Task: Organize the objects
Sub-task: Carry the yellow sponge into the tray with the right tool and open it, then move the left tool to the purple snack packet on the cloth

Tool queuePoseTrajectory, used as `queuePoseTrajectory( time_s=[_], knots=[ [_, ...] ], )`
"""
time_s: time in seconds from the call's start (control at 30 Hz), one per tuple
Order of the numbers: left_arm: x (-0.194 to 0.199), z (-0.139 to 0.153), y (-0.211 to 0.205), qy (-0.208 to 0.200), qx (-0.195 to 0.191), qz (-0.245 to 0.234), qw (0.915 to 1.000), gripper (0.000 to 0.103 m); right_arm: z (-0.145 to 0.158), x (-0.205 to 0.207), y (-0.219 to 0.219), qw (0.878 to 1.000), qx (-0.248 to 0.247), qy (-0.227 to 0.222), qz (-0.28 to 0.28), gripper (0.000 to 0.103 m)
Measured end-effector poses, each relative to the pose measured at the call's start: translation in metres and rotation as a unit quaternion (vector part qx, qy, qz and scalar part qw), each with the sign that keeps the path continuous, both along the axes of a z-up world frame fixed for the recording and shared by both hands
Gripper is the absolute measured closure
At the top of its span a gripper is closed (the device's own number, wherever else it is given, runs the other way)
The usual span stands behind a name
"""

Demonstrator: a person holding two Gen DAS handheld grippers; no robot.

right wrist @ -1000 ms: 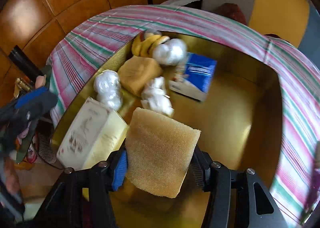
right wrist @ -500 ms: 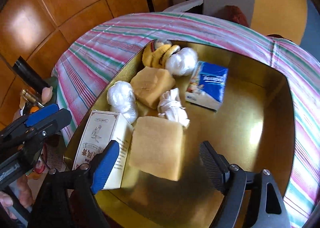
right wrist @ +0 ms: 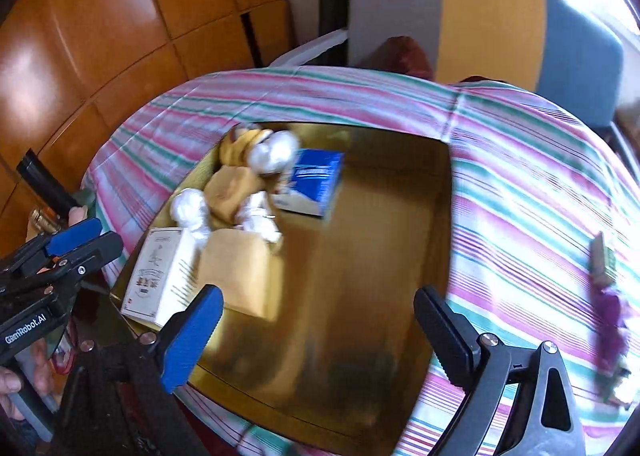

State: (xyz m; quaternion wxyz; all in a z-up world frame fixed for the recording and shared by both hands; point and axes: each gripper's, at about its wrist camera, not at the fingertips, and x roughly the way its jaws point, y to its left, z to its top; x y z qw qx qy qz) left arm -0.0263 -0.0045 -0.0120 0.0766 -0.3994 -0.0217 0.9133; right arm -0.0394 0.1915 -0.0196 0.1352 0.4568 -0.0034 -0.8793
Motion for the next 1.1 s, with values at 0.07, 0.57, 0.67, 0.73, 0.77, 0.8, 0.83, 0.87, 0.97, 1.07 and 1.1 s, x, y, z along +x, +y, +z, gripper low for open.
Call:
queuePoseTrajectory(
  time_s=[0.07, 0.57, 0.67, 0.73, 0.77, 0.8, 0.83, 0.87, 0.97, 1.07, 1.1],
  knots=[
    [0.001, 0.001, 0.008, 0.000, -0.004, -0.011, 0.9999, 0.046, 0.003, 0.004, 0.014, 1.000, -0.001, 0.004, -0.015, 0.005],
    [0.003, 0.002, 0.083, -0.011, -0.019, -0.111, 0.9936, 0.046, 0.025, 0.035, 0.193, 0.979, 0.043, 0.028, -0.198, 0.003],
    [0.002, 0.003, 0.101, -0.015, -0.021, -0.129, 0.9913, 0.046, 0.024, 0.044, 0.243, 0.965, 0.050, 0.035, -0.255, 0.002],
    [0.003, 0.005, 0.114, -0.014, -0.019, -0.146, 0.9891, 0.046, 0.020, 0.052, 0.280, 0.947, 0.052, 0.042, -0.315, 0.002],
    [0.003, 0.007, 0.122, -0.014, -0.018, -0.154, 0.9878, 0.046, 0.017, 0.057, 0.297, 0.935, 0.050, 0.048, -0.347, 0.002],
    [0.003, 0.007, 0.130, -0.014, -0.018, -0.161, 0.9867, 0.046, 0.014, 0.065, 0.315, 0.920, 0.044, 0.055, -0.385, 0.002],
    [0.003, 0.007, 0.138, -0.015, -0.017, -0.169, 0.9854, 0.046, 0.011, 0.073, 0.332, 0.903, 0.030, 0.058, -0.425, 0.002],
    [0.003, 0.008, 0.146, -0.017, -0.017, -0.176, 0.9841, 0.046, 0.007, 0.082, 0.348, 0.886, 0.005, 0.054, -0.460, 0.002],
    [0.000, 0.006, 0.173, -0.027, -0.014, -0.201, 0.9791, 0.046, 0.007, 0.106, 0.382, 0.843, -0.071, 0.071, -0.529, 0.002],
    [0.001, 0.003, 0.202, -0.029, -0.024, -0.229, 0.9728, 0.046, 0.002, 0.115, 0.394, 0.828, -0.101, 0.062, -0.548, 0.001],
    [0.001, 0.002, 0.211, -0.033, -0.025, -0.238, 0.9705, 0.046, -0.001, 0.115, 0.397, 0.826, -0.118, 0.056, -0.548, 0.001]
  ],
)
